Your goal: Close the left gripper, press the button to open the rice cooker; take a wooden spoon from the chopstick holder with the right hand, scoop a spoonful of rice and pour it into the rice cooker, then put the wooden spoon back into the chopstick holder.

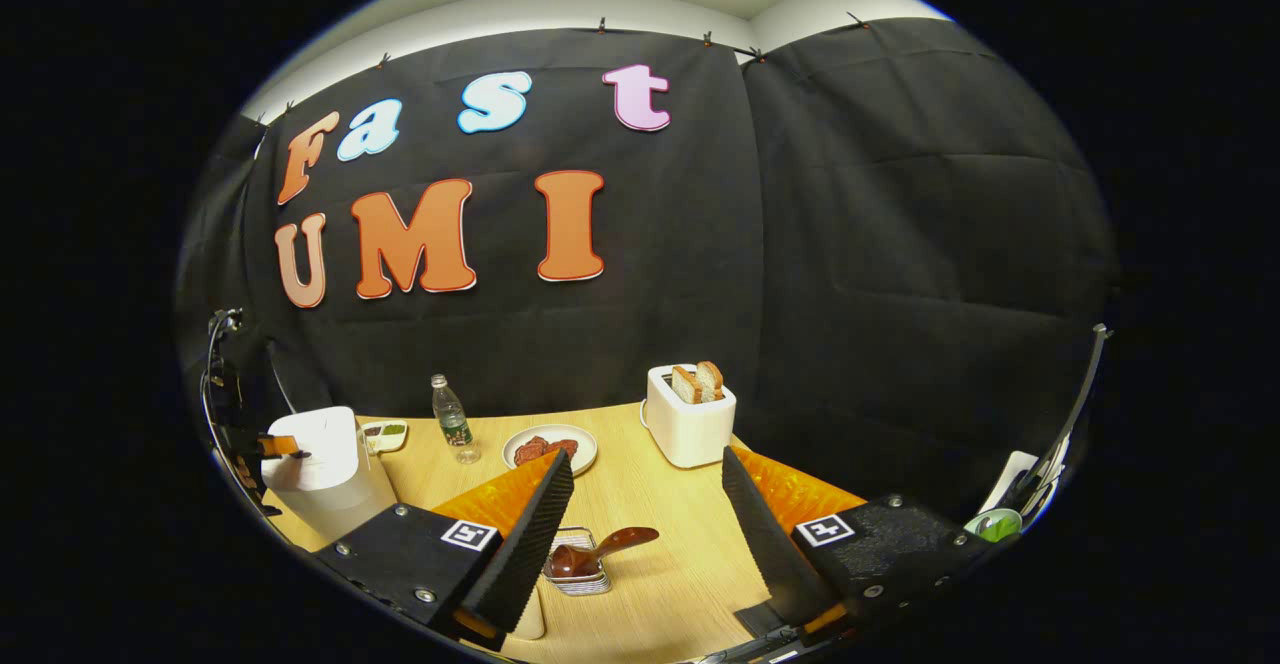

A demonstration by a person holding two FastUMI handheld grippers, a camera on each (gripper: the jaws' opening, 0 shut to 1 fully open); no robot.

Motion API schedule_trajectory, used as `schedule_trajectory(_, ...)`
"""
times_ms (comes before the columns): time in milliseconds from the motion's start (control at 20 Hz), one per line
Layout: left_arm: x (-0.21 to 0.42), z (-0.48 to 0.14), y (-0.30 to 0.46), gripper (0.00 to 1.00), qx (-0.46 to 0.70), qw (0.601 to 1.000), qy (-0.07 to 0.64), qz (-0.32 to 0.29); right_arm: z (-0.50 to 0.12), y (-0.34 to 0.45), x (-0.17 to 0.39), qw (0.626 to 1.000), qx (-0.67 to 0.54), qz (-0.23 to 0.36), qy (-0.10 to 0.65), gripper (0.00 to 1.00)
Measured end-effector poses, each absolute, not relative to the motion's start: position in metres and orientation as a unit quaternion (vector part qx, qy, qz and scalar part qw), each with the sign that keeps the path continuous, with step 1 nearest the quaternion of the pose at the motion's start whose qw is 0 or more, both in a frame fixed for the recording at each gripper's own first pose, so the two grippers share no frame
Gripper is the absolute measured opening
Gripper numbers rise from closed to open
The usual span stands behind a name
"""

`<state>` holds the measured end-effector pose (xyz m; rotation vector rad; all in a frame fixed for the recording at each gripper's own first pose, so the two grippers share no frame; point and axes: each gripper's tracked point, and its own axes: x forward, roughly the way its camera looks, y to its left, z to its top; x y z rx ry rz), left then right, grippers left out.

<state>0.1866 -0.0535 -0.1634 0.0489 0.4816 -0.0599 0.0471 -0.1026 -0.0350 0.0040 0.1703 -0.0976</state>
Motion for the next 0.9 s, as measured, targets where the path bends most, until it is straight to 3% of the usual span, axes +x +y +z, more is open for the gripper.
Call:
schedule_trajectory(150,0.188,-0.170,-0.053,0.05,0.038,0.969,0.243,-0.031,-0.041,-0.107,0.049,0.994,0.000,-0.056,0.091,0.93)
schedule_trajectory(250,0.185,-0.176,-0.055,0.06,0.051,0.965,0.256,-0.026,-0.044,-0.106,0.051,0.994,0.000,-0.054,0.096,0.98)
schedule_trajectory(300,0.183,-0.174,-0.056,0.05,0.060,0.968,0.243,-0.026,-0.047,-0.104,0.051,0.994,0.000,-0.053,0.099,0.93)
schedule_trajectory(500,0.183,-0.166,-0.054,0.05,0.053,0.971,0.231,-0.019,-0.050,-0.099,0.054,0.994,-0.006,-0.045,0.101,0.93)
schedule_trajectory(900,0.181,-0.044,-0.054,0.05,0.075,0.991,0.106,0.008,-0.040,-0.092,0.059,0.997,-0.004,-0.031,0.075,0.93)
